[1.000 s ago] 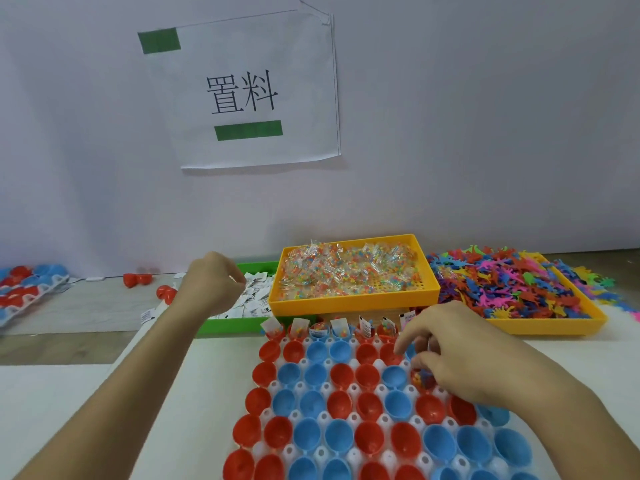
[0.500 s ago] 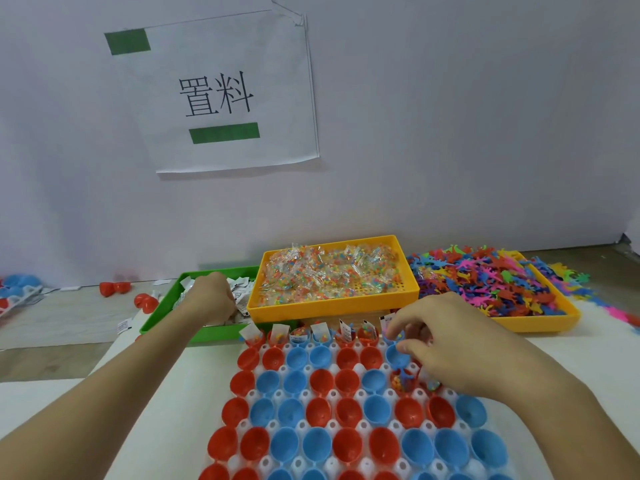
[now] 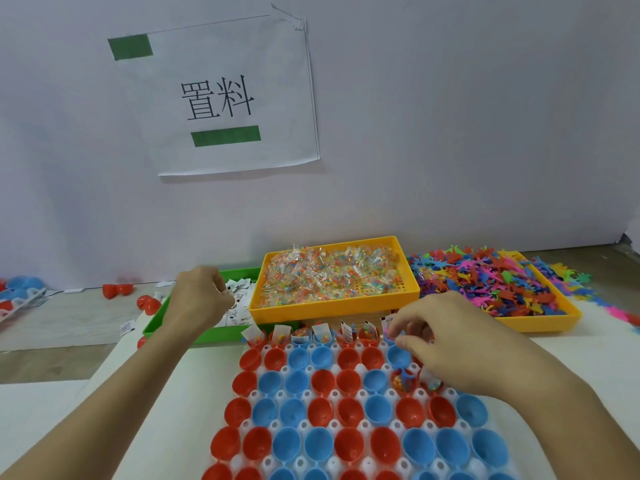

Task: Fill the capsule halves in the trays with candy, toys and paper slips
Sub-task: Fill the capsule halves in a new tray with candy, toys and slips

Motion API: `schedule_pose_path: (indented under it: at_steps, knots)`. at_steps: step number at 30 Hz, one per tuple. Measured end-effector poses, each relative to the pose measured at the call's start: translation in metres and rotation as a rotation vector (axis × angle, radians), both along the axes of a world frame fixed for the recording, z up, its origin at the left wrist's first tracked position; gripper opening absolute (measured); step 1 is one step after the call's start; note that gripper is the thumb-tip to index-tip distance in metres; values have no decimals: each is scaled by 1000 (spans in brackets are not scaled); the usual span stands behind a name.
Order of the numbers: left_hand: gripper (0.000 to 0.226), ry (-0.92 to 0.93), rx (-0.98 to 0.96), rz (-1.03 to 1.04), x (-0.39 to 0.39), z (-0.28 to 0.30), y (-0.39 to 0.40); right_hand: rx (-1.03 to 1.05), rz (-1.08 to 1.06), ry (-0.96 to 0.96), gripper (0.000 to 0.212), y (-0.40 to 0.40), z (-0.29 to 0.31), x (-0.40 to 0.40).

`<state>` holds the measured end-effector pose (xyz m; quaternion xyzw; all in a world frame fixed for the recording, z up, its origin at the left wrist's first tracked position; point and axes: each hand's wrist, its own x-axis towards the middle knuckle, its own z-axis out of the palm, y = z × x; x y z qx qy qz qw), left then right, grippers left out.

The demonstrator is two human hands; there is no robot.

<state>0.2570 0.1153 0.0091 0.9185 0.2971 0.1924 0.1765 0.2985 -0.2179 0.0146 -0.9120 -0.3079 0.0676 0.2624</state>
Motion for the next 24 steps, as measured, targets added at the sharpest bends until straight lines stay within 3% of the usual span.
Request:
schedule_pose_path:
  at_steps: [6,9,12,17,24]
  knots:
    - [6,-183,-61,12,-23,16,-31,22,2,-5,11,-1,2,0]
    - [7,-262,-136,-91,-41,32,-67,54,6,-25,10,-2,5,0]
    - [12,-260,-233,-286,-57,46,-105,137,47,-33,10,1,11,-5]
    - [11,-225,-346,-565,-67,57,-151,464,152,48,23,11,25,-20]
    - [23,-209,-313,-587,-63,54,-160,652,137,114,9,16,29,-23]
